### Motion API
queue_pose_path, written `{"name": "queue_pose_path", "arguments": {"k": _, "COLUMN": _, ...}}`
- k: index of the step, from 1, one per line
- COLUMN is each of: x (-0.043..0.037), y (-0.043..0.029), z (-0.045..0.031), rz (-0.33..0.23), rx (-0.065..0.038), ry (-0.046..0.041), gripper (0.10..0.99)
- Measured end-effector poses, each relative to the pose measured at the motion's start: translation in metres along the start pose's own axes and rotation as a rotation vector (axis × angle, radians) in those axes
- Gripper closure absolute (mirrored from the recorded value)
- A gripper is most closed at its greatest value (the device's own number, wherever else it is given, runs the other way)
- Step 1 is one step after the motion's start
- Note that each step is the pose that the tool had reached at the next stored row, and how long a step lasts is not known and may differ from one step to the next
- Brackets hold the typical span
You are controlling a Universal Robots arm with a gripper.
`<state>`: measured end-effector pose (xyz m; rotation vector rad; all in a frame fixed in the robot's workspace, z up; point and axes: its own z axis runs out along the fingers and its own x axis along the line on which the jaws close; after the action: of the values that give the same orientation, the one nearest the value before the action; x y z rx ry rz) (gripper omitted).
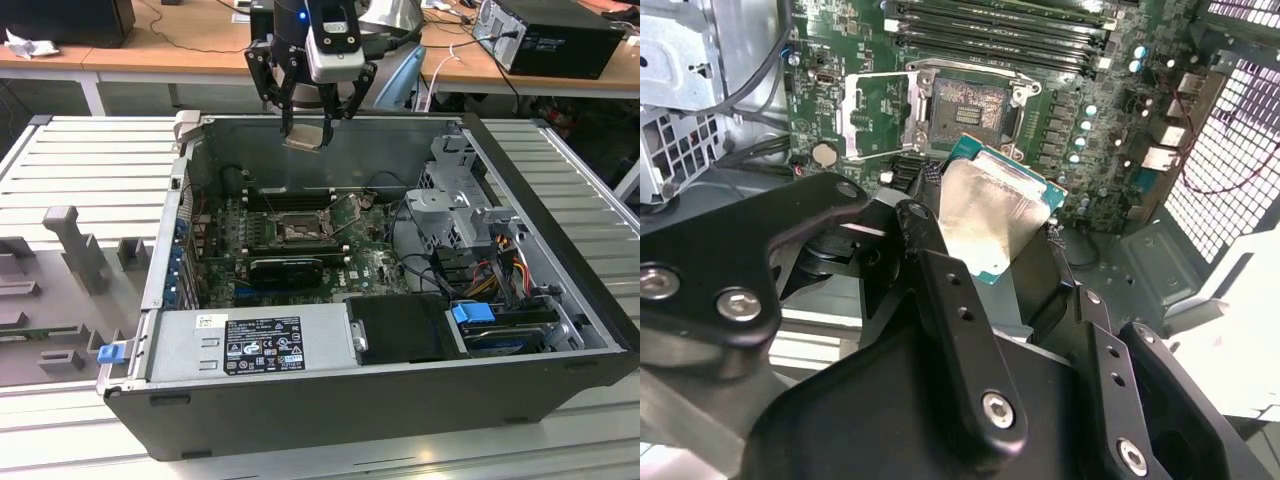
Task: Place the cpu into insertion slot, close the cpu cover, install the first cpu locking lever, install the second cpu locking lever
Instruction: 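Place the cpu into insertion slot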
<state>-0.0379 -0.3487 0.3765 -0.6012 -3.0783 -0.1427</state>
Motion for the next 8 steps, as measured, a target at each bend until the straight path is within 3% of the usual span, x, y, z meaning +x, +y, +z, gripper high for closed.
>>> {"name": "queue_pose_path", "arguments": {"k": 8, "x": 0.0000, "y": 0.0000, "z": 0.0002, "rz": 0.058, "rx": -0.001, "ry": -0.0051, "gripper": 0.557}}
